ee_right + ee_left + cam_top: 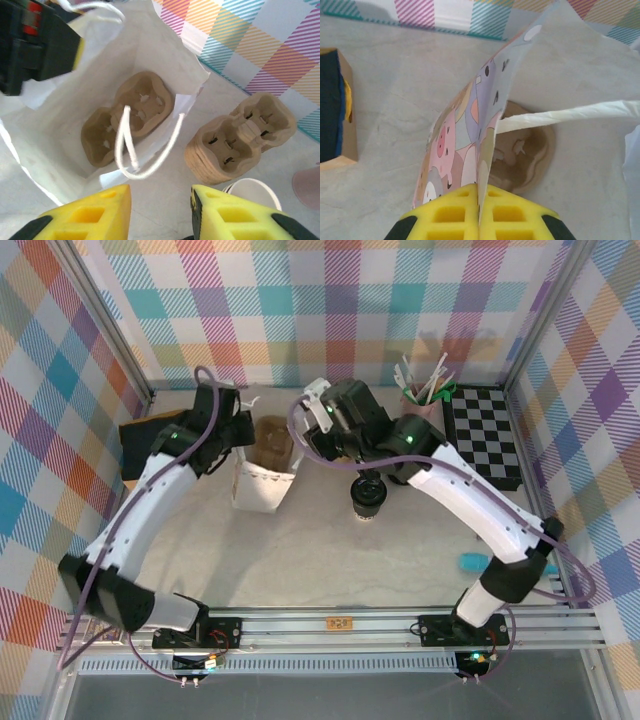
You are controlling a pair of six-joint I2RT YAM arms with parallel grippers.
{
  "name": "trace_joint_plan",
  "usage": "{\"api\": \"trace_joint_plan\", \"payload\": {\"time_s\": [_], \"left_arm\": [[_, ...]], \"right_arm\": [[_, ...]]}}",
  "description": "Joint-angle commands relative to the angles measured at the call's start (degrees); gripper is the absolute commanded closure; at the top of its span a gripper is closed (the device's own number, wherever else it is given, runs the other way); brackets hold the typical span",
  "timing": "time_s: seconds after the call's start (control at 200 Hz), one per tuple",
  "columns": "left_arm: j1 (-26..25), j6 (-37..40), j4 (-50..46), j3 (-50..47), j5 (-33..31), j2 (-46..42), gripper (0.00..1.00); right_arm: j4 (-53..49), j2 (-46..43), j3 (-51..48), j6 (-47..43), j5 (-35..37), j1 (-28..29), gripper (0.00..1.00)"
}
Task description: Pack the takeout coffee
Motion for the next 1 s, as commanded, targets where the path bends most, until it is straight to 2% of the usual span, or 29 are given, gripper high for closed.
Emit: {"api": "trace_joint_plan", "payload": {"time_s": [0.0,0.07,0.16,0.275,0.545,0.645,0.8,0.995], "left_arm": [[-3.6,6.98,4.83,-7.0,-2.36,-9.51,1.0],[-9.32,10.97,11.17,-15.88,-6.8,-17.32,1.0],[-15.53,14.5,19.37,-26.91,-8.63,-27.62,1.0],[-20.21,15.8,19.39,-31.4,-13.15,-33.72,1.0],[-24.1,12.71,12.89,-29.77,-16.83,-34.09,1.0],[-26.1,12.04,7.84,-26.35,-21.47,-31.95,1.0],[-28.29,10.51,-0.92,-19.79,-23.41,-28.22,1.0],[-30.73,7.86,-0.99,-22.07,-28.93,-31.02,1.0]], "right_arm": [[5.64,-5.2,-6.48,3.06,-0.73,2.01,0.64],[8.63,-8.6,-12.47,4.78,-0.71,3.35,0.64],[11.13,-11.78,-18.67,7.55,-1.16,5.04,0.64],[12.63,-13.86,-23.19,9.8,-0.91,7.13,0.62],[12.96,-14.03,-22.83,9.67,-0.52,11.32,0.59],[12.98,-14.85,-22.39,9.47,0.3,11.77,0.53],[11.37,-14.65,-19.73,8.38,-0.56,11.83,0.5],[11.36,-11.74,-19.03,9.51,-3.39,11.94,0.47]]}}
